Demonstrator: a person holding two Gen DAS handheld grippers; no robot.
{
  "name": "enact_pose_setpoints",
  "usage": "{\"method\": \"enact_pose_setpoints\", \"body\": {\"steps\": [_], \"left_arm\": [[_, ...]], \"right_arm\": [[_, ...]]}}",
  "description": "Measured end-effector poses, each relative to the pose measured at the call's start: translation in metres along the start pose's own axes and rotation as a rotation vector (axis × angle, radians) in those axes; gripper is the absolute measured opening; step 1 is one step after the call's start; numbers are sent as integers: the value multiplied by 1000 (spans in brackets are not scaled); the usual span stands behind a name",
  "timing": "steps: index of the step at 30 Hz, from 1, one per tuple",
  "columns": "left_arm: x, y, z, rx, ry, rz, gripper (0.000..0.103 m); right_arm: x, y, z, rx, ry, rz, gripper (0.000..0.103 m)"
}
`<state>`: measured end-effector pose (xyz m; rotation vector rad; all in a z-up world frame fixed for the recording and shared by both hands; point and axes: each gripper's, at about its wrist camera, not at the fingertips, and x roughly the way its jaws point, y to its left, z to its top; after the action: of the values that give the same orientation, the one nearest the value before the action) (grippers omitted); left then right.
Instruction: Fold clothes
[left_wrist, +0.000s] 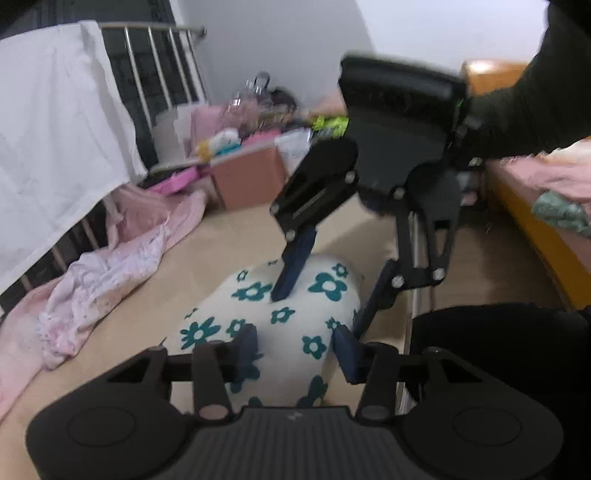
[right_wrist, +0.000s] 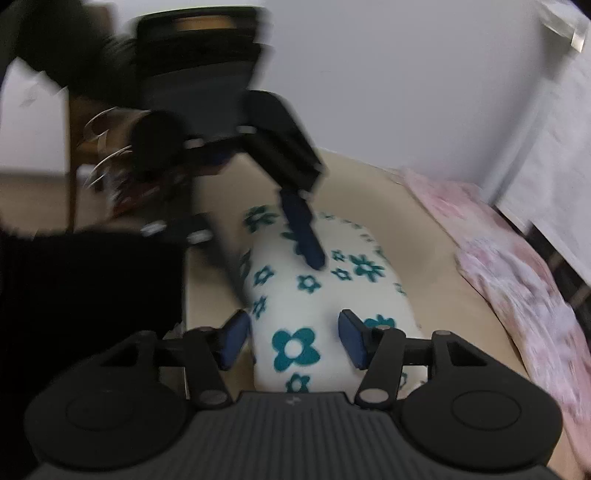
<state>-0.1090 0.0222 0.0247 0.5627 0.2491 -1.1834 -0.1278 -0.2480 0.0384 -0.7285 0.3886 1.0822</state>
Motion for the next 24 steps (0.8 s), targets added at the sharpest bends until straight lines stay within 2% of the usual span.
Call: {"method": "enact_pose_setpoints", "body": {"steps": [4, 7, 11, 16, 18, 19, 21, 22, 23, 24], "left_arm": [[1, 13, -13, -102, -8, -30, 42], [-4, 12, -12, -78, -13, -20, 42], [-21, 11, -19, -52, 11, 29, 43], [-26, 16, -22, -124, 25, 72, 42], [-32, 19, -16, -158, 16, 71, 43], [-38, 22, -12, -185, 1, 65, 46], [-51, 33, -6, -271, -47, 89, 57], [-57, 41, -3, -338, -73, 117, 69], [-58, 47, -1, -393, -83, 141, 76], [-50, 51, -1, -429, -65, 157, 78]], "right_arm": [[4, -7, -16, 74, -59, 22, 46], [-1, -8, -23, 98, -80, 26, 43], [-8, -12, -27, 104, -86, 1, 47], [-22, -10, -36, 143, -109, -64, 53], [-28, -8, -37, 164, -108, -95, 51], [-31, -7, -37, 172, -93, -106, 45], [-39, -6, -37, 202, -82, -123, 43], [-45, -9, -37, 239, -88, -129, 47], [-52, -14, -36, 300, -103, -133, 57], [-59, -21, -36, 372, -131, -135, 63]]}}
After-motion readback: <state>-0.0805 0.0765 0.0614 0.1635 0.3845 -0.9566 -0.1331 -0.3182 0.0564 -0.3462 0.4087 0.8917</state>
